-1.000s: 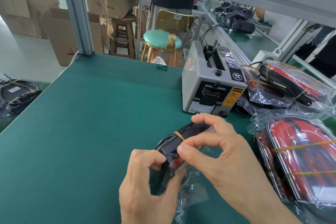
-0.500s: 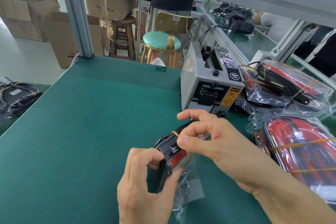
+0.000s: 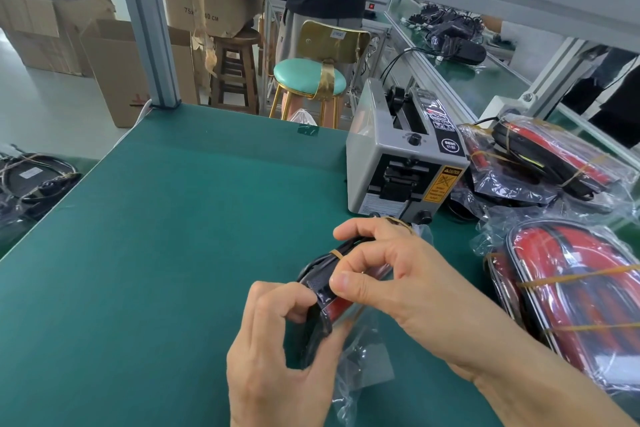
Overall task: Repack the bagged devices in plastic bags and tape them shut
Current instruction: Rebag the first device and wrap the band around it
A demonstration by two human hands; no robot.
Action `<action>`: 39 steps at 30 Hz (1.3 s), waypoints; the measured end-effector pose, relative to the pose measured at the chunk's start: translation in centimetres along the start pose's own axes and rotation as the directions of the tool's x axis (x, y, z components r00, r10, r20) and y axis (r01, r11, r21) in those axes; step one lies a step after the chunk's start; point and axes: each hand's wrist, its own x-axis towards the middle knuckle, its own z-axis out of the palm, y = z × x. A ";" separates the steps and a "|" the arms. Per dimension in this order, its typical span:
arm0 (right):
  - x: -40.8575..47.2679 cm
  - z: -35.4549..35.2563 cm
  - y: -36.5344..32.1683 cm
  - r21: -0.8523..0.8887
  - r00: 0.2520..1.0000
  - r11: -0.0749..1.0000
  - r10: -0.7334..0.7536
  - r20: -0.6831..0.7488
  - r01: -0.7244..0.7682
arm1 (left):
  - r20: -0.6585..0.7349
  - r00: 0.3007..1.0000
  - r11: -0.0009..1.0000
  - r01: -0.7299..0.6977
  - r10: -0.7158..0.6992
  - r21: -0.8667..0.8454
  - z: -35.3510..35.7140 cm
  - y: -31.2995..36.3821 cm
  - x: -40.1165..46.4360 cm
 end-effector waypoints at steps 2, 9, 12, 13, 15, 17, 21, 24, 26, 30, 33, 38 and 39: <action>0.0 0.1 0.1 -0.004 1.000 1.000 -0.005 -0.008 0.005 | 0.002 1.000 1.000 -0.010 0.010 0.003 0.0 0.1 0.0; -0.1 0.1 0.2 0.013 1.000 1.000 0.001 -0.011 0.000 | 0.017 0.999 0.999 -0.033 0.033 -0.001 -0.1 0.1 0.1; -0.1 0.1 0.4 0.039 1.000 0.999 -0.005 0.006 0.005 | 0.011 0.999 0.999 -0.032 0.032 0.001 0.0 -0.1 0.1; -0.1 0.1 0.4 0.043 1.000 0.999 -0.007 0.009 0.006 | 0.010 0.999 0.999 -0.032 0.032 0.000 0.0 -0.1 0.1; 0.0 0.0 0.4 0.039 1.000 0.999 -0.007 0.010 0.007 | 0.010 0.999 0.999 -0.037 0.037 0.005 0.0 -0.1 0.1; 0.0 0.0 0.4 0.030 1.000 1.000 -0.008 0.012 0.008 | 0.012 0.999 0.999 -0.041 0.041 0.016 0.0 -0.1 0.1; 0.0 0.0 0.3 -0.009 1.000 1.000 -0.025 0.017 0.026 | 0.033 0.997 0.997 -0.065 0.063 0.044 -0.1 0.0 0.3; 0.0 0.0 0.4 -0.041 0.999 0.998 -0.043 0.021 0.044 | 0.035 0.997 0.996 -0.070 0.068 0.051 -0.2 0.2 0.5; 0.0 0.1 0.4 -0.059 0.998 0.997 -0.053 0.013 0.054 | 0.035 0.997 0.996 -0.072 0.070 0.048 -0.2 0.4 0.5; 0.0 0.2 0.8 -0.032 0.997 0.998 -0.053 -0.053 0.051 | 0.026 0.997 0.997 -0.074 0.073 0.038 -0.2 0.5 0.6; 0.0 0.0 1.5 0.135 0.991 0.990 -0.024 -0.134 0.042 | 0.025 0.997 0.997 -0.075 0.074 0.036 -0.2 0.5 0.6; -0.5 1.1 1.9 0.102 0.986 0.992 -0.061 -0.155 0.078 | -0.008 0.998 0.997 -0.068 0.068 0.021 0.0 0.7 0.7; -0.5 1.4 1.9 0.062 0.982 0.993 -0.085 -0.167 0.096 | -0.014 0.997 0.997 -0.072 0.073 0.021 0.1 0.8 0.7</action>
